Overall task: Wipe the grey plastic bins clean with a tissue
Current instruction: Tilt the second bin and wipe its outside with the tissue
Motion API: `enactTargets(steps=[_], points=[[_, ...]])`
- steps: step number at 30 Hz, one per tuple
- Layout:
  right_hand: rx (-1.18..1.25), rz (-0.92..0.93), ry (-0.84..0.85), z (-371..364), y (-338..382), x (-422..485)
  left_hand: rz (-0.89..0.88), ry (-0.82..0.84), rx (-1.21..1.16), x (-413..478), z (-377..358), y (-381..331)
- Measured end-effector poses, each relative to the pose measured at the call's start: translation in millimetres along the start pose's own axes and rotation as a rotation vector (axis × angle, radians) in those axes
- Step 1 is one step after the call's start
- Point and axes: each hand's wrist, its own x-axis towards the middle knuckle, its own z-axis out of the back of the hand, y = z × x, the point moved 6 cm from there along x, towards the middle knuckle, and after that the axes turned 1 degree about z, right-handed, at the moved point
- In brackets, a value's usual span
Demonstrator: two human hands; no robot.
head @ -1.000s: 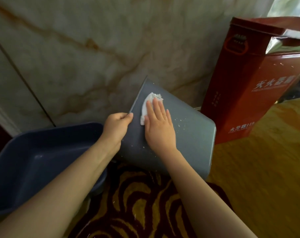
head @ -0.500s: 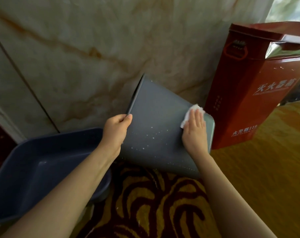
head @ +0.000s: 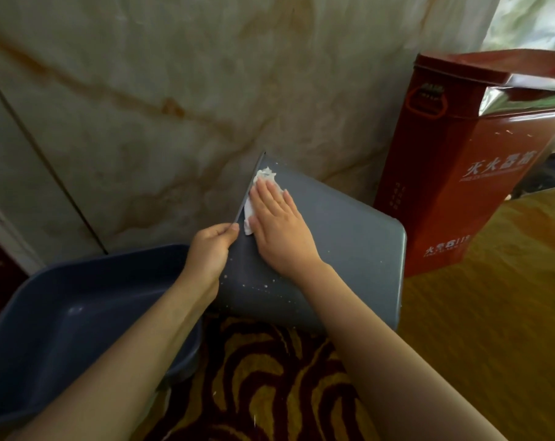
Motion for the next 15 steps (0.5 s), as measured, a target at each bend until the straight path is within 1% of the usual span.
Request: enactTargets(steps=[3, 5, 6, 8, 9, 11, 13, 15], points=[[0.014, 0.062, 0.018, -9.8, 9.1, -25.8, 0.009, -0.035, -0.017, 0.5, 1.2, 1.9], [0.034, 0.048, 0.004, -19.6, 14.7, -48.9, 0.021, -0.046, -0.016, 1.0, -0.9, 4.6], [0.048, 0.023, -0.017, -22.8, 14.6, -58.4, 0.014, -0.049, 0.024, 0.6, -4.0, 5.0], [0.074, -0.051, -0.074, -25.9, 4.2, -70.6, -0.043, -0.055, 0.185, 0.1, -13.1, 3.1], [0.085, -0.105, -0.099, -26.4, -6.5, -75.3, -0.078, -0.058, 0.265, 0.1, -17.9, 0.7], [0.119, -0.275, -0.138, -28.0, -37.4, -89.7, -0.109, -0.056, 0.363, 1.0, -24.1, -2.3], [0.171, -0.484, -0.161, -32.3, -74.3, -114.3, -0.093, -0.043, 0.392, 2.8, -25.9, -0.8], [0.195, -0.636, -0.146, -39.5, -102.8, -141.8, -0.071, -0.033, 0.411, 4.9, -27.1, 3.5]])
